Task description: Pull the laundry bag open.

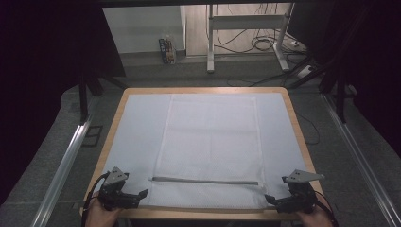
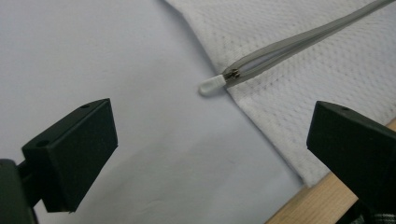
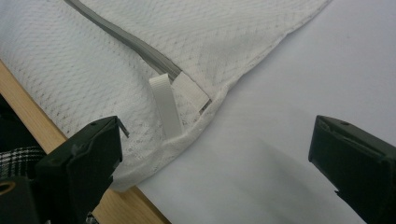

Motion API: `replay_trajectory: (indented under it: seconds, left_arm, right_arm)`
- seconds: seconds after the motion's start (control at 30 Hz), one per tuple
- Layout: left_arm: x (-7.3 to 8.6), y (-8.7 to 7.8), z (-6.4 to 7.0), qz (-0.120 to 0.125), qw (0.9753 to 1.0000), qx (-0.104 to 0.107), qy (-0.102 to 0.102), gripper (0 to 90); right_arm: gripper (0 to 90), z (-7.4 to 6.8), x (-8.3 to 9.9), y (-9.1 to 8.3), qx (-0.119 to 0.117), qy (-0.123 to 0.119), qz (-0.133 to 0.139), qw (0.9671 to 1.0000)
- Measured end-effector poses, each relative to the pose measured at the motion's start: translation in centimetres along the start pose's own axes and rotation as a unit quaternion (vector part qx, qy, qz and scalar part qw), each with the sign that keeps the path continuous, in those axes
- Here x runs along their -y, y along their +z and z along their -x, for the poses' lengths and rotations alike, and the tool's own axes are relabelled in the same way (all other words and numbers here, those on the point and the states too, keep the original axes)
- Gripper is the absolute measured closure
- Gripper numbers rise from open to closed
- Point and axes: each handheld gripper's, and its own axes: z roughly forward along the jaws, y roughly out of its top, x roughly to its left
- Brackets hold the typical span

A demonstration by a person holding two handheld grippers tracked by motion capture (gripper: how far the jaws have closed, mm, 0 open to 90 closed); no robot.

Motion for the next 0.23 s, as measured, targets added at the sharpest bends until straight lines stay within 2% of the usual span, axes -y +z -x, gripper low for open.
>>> replay_trajectory:
  seconds: [0.23]
  left_arm:
    - [-0.11,0.21,0.02,-0.009,0.9999,-0.008,-0.005,2.5]
  right_arm:
    - [2.6,0.07,-0.02,0.18,-0.002,0.003,-0.010,0.9999]
